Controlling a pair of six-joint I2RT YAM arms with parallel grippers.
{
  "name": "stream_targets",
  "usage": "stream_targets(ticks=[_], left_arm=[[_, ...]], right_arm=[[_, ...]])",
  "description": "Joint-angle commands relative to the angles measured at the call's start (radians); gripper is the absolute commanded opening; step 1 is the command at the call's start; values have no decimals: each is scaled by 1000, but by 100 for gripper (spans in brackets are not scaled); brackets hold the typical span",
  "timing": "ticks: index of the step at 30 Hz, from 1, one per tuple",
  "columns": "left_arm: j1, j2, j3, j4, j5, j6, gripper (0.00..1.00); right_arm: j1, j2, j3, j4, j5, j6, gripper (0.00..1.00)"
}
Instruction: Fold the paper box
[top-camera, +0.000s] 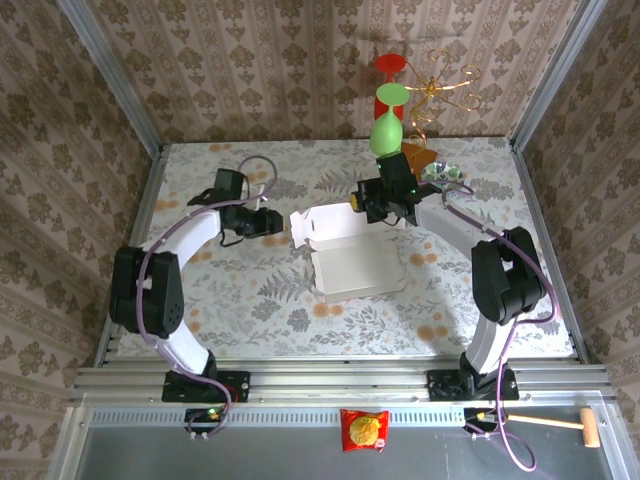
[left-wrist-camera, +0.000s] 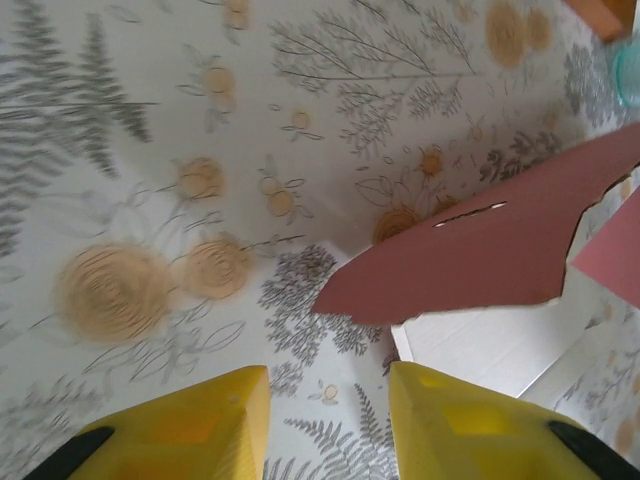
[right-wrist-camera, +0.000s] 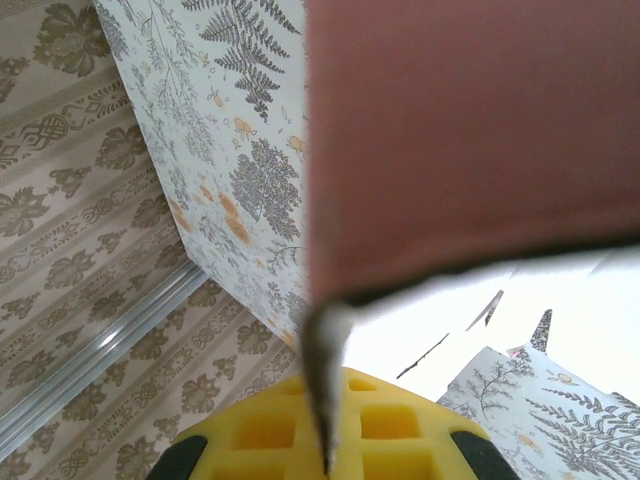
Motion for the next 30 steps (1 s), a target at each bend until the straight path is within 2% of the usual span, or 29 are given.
stream_targets(ticks=[1,11,23,30], left_arm=[[-31,35,56,26,-7,78,37],[-103,61,17,100,8,116,37],[-133,79,9,161,21,121,38],[-143,82,-13,204,53,144,37]], right_arm=[[-5,27,36,-29,-31,-23,0],[-22,63,59,-12,-77,-44,0],[-29,96,79,-4,-108,-50,0],[-38,115,111,-16,-114,-118,0]])
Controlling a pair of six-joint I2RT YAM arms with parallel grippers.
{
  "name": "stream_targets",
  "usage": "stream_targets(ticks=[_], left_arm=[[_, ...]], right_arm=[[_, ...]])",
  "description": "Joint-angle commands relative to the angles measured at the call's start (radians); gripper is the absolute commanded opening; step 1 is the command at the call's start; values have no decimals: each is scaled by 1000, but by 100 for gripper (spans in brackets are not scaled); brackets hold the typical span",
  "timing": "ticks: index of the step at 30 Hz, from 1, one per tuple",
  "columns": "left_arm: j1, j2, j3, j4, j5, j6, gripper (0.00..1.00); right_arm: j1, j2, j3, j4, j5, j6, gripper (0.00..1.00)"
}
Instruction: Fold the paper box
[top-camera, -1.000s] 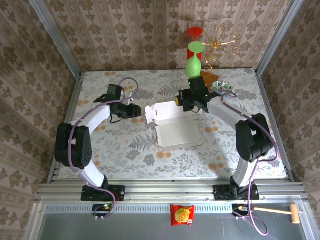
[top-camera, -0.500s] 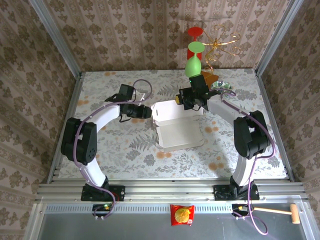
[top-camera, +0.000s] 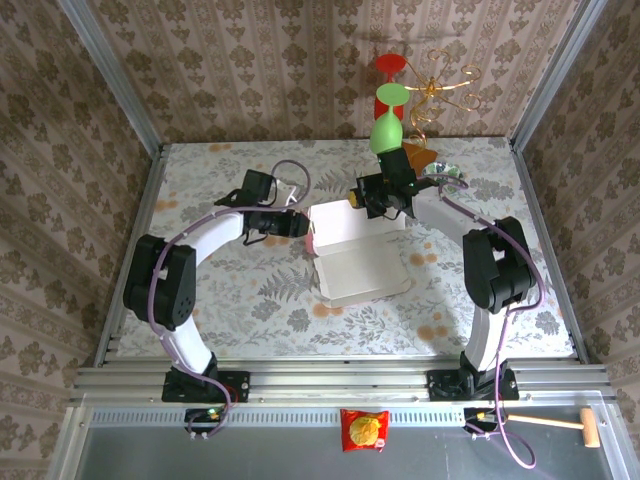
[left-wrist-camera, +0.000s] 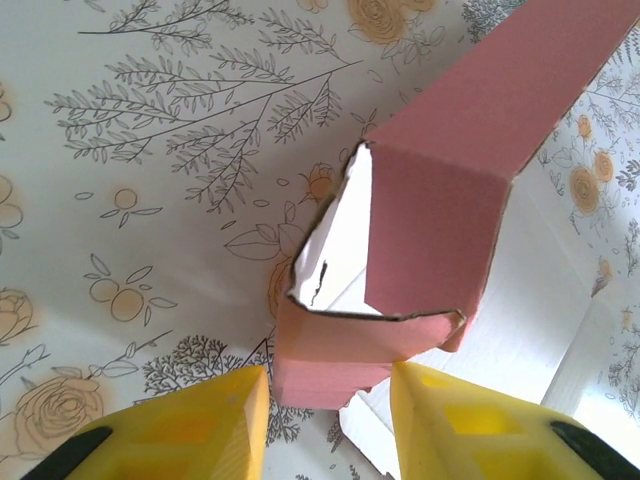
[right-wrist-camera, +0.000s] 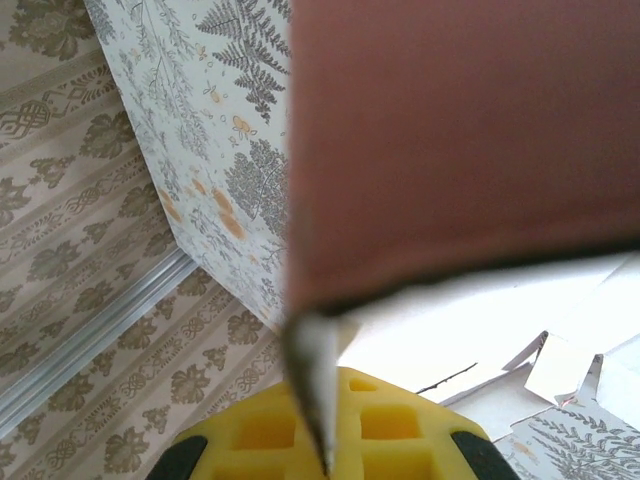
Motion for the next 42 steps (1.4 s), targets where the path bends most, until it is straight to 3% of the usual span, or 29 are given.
stream_targets(ticks=[1,12,22,39,42], left_arm=[[-10,17,-20,43,41,35,37],[-21,17,-61,108,101,69,38],[-23,14,-86,157,195,103,28],[-43,38,-91,248,60,0,32],[-82,37,-99,262,29,-15,32]], right_arm=[[-5,25,37,-14,-32,-64,0],[-32,47,48,28,-72,-178,0],[-50,61,57,35,-118,-279,0],[-51,5,-90,239,-115,-230,0],[-49,-4,-110,270,-113,-219,0]])
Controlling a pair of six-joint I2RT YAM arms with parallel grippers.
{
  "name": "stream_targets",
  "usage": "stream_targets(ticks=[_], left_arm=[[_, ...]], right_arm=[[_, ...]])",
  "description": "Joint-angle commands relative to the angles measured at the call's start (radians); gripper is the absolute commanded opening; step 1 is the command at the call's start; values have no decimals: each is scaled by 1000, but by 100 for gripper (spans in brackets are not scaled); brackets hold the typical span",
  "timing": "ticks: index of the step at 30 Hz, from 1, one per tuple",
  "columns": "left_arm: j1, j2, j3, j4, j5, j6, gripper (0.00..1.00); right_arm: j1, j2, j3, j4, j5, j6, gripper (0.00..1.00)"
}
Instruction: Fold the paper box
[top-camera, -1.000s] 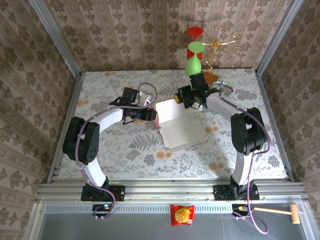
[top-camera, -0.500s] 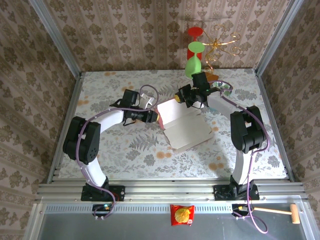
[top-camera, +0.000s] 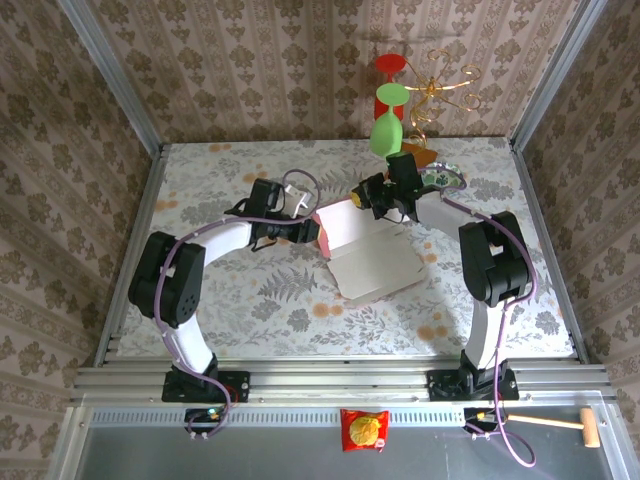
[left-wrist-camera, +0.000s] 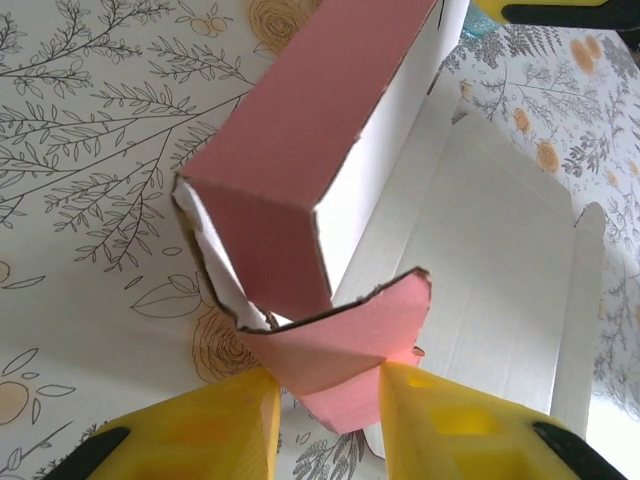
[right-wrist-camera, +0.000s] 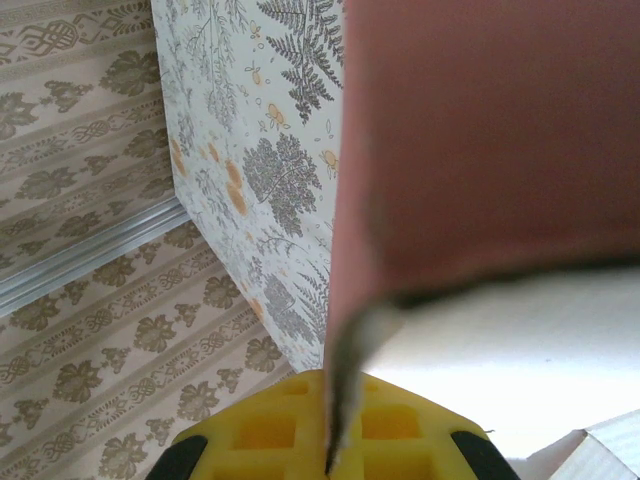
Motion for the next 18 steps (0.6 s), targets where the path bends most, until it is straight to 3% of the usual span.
stream_targets(ticks=[1,18], left_arm=[[-31,9,-14,38,-54,-30,32],[-103,-5,-24,10,-306,-83,34]], right_arm=[[2,-53,-30,53,-11,15,0],[14,-109,-148,236,14,82,0]])
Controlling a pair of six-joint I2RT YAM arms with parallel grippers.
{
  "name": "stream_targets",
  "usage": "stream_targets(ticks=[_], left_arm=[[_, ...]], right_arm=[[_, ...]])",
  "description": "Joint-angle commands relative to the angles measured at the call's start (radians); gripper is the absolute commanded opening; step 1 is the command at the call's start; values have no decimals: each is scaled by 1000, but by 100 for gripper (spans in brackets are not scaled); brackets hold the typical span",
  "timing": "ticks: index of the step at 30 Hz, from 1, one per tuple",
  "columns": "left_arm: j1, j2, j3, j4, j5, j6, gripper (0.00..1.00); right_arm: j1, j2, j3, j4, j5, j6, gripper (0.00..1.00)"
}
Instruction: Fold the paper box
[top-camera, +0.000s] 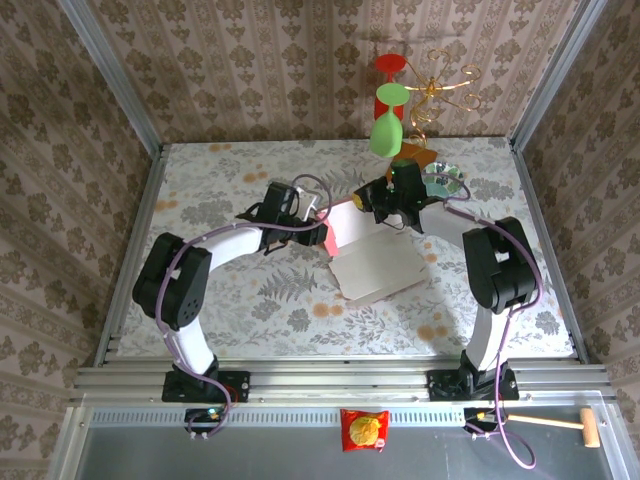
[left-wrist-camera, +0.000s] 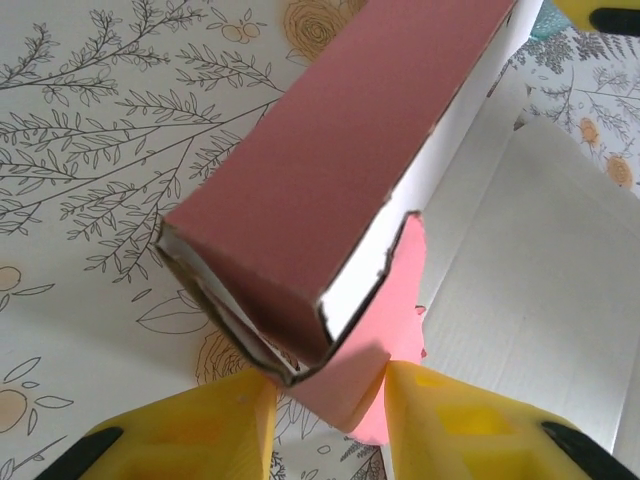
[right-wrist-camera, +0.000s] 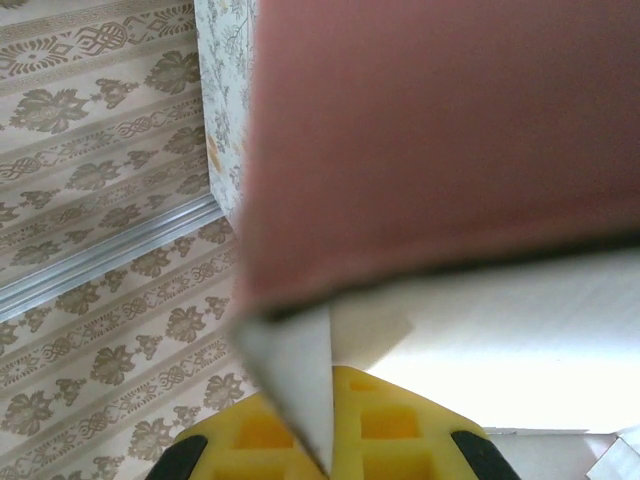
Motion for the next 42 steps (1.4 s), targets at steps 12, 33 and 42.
stream_targets(ticks=[12,33,42], left_arm=[[-68,-87,-75,-33,-285,-61,36],[-87,-74,-79,1,-255,-58,31],[-93,-71,-91,55,-226,-20,28]], right_arm=[[10,-115,-204,392,53,75,0],[10,-106,-341,608,12,72,0],[10,-106,-340,594,2,69,0]])
